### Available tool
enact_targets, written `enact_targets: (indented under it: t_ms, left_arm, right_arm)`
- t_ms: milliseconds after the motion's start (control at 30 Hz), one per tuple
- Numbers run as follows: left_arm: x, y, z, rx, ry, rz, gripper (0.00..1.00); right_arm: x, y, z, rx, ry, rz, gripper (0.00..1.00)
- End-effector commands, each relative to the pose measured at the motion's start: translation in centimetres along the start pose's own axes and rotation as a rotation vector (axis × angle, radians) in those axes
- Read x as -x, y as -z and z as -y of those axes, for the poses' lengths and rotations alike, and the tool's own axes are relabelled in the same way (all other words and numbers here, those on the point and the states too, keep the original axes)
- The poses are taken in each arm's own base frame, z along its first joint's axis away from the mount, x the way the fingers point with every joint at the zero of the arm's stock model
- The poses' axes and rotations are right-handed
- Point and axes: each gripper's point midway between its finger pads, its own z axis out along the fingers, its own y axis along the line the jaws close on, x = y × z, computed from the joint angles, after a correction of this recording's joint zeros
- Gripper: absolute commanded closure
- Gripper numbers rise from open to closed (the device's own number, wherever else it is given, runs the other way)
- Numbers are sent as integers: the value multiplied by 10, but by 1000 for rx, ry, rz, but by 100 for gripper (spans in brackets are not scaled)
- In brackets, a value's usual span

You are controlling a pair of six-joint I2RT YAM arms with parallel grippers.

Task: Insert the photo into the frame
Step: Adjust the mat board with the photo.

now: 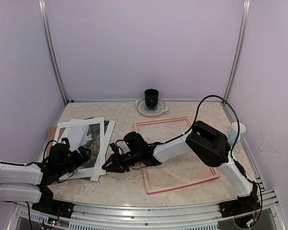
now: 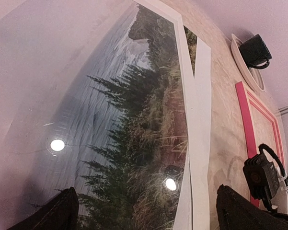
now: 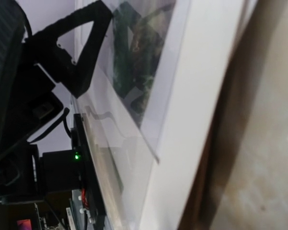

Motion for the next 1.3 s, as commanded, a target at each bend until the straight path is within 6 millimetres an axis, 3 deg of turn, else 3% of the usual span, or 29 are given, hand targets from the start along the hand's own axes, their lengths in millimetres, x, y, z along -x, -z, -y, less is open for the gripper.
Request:
enact_targets:
  t_ms: [0,333,900,1267]
  left_arm:
    - [-4,0,-3,7,1,-4,1]
    - [-6,0,-2,0,0,-13,1]
    - [11,12,19,-42,-37,25,1]
    - [12,13,24,-53,-52,29,1]
  right_arm:
    - [8,-4,0,21,19,19,77]
    - [13,-4,-3,23,18,32,100]
    - [7,43,-19,-45,47,104,100]
    - [-2,64,2,-103,32,120,100]
